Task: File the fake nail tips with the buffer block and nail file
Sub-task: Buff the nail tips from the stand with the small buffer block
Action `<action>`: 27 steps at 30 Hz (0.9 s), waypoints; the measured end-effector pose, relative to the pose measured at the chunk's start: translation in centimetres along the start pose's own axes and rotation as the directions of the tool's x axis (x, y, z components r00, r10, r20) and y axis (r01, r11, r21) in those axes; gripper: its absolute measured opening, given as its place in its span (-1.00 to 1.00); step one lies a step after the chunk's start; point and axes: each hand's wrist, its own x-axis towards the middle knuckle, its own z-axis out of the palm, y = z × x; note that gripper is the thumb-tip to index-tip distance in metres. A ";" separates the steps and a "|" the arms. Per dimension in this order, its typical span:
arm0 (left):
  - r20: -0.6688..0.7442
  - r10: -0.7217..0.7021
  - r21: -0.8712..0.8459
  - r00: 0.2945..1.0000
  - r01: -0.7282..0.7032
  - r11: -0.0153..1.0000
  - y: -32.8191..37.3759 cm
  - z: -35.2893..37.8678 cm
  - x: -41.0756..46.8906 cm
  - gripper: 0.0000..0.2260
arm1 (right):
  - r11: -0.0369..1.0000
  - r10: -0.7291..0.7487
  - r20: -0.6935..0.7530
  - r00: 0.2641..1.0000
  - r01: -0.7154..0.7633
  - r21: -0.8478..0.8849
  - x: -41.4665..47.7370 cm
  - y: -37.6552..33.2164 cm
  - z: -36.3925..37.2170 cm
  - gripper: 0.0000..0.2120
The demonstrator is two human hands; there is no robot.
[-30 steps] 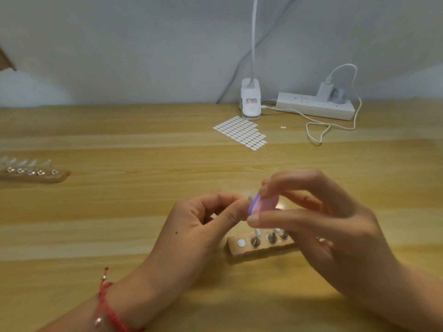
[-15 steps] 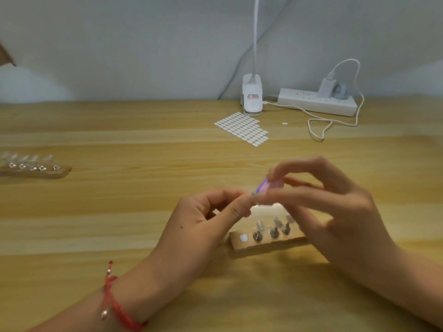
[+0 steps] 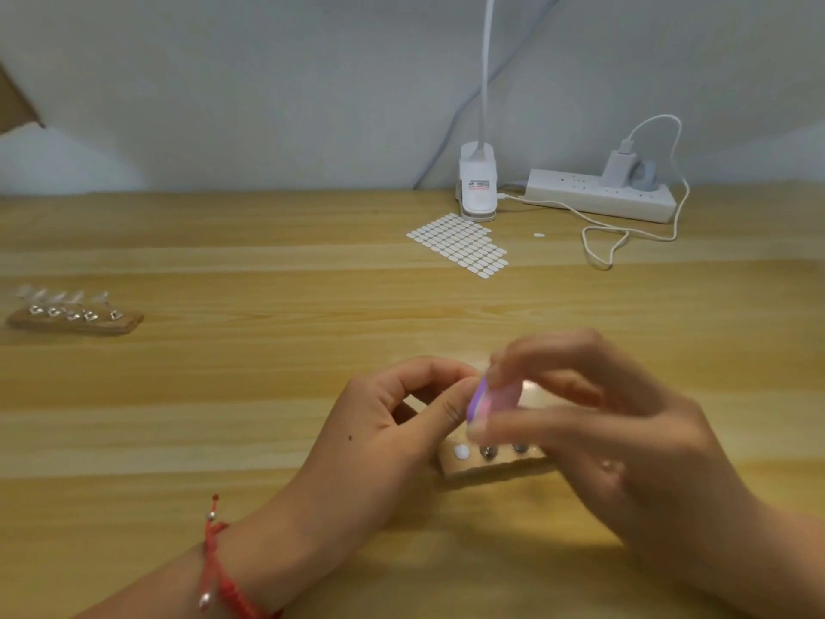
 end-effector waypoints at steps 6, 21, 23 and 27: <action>-0.016 0.002 0.015 1.000 -0.002 1.000 -0.1 -0.2 -0.1 -0.75 | 0.995 0.072 -0.010 0.997 -0.071 0.073 0.0 0.2 -0.3 -0.65; -0.045 -0.004 0.024 0.999 0.006 1.000 -0.3 -0.1 -0.1 -0.70 | 0.999 0.027 0.029 0.999 -0.028 0.028 -0.2 -0.3 -0.1 -0.58; -0.060 0.004 0.039 0.998 -0.002 0.999 -0.3 -0.2 -0.1 -0.71 | 0.999 0.046 0.009 0.999 -0.046 -0.006 -0.3 -0.2 0.0 -0.61; -0.052 0.004 0.041 0.999 -0.002 0.999 -0.3 -0.1 -0.2 -0.74 | 1.000 0.006 0.030 1.000 -0.006 -0.003 -0.4 -0.1 -0.1 -0.57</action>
